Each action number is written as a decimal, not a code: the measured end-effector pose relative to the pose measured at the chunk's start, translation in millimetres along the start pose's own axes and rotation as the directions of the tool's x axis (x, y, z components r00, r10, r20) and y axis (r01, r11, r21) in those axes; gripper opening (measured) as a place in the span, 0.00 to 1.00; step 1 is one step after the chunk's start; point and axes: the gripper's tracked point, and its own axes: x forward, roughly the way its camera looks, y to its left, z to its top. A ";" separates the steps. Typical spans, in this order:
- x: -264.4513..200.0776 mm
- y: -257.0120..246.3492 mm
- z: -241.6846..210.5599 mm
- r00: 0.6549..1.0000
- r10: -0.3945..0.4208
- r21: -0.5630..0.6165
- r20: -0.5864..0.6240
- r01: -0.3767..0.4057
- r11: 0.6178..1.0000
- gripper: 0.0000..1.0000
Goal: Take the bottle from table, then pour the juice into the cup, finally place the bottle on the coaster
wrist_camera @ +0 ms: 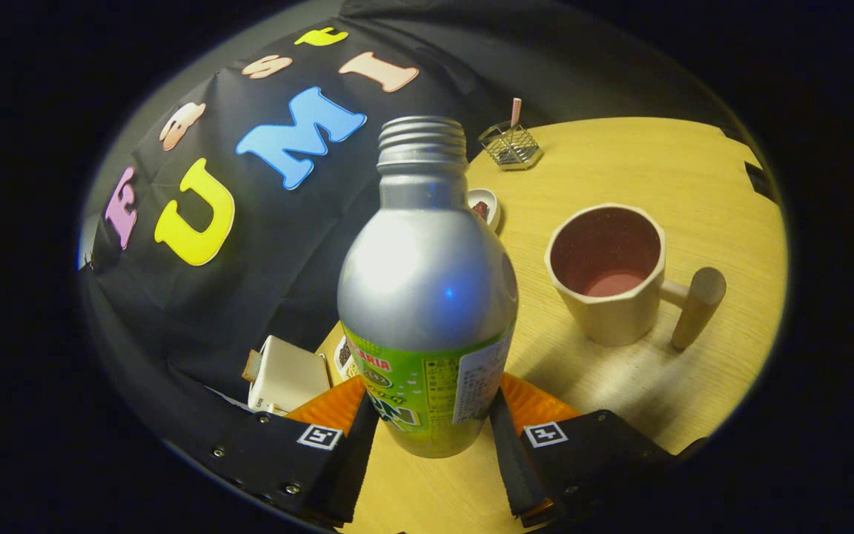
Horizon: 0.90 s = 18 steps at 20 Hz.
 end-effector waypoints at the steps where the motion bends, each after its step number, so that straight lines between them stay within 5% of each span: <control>1: 2.8 1.3 1.8 1.000 -0.004 -0.032 0.013 0.004 0.999 0.74; 10: 38.7 18.5 21.4 0.988 -0.034 -0.276 0.153 0.076 0.958 0.74; 18: 75.9 36.4 33.0 0.973 -0.034 -0.462 0.229 0.139 0.876 0.74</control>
